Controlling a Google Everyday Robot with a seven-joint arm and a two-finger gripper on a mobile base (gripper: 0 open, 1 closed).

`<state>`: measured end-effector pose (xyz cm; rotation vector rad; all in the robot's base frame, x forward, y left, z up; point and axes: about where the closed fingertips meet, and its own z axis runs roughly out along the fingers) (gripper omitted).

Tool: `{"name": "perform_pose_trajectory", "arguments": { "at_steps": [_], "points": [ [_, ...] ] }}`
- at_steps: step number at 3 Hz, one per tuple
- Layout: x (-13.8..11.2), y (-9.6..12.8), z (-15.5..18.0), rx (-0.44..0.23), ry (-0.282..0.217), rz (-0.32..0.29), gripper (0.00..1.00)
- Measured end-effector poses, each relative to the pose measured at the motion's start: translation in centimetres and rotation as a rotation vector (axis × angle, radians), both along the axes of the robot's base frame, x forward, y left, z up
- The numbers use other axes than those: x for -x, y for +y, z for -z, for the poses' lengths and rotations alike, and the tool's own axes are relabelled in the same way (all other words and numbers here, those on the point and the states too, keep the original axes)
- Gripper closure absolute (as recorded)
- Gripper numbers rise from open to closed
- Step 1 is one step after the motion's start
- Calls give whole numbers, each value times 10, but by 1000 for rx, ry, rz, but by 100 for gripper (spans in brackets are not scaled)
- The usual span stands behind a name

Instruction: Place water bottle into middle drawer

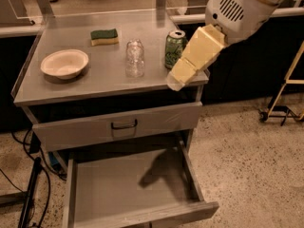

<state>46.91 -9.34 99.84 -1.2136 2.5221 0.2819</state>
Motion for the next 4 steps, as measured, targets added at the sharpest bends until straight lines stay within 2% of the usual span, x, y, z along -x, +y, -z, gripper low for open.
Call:
{"name": "perform_pose_trajectory", "arguments": {
  "at_steps": [1, 2, 3, 4],
  "points": [
    [0, 1, -2, -4, -7, 0, 0],
    [-15, 13, 3, -16, 20, 55, 0],
    [-59, 52, -5, -49, 32, 107, 0],
    [-64, 61, -7, -63, 21, 102, 0]
  ]
}}
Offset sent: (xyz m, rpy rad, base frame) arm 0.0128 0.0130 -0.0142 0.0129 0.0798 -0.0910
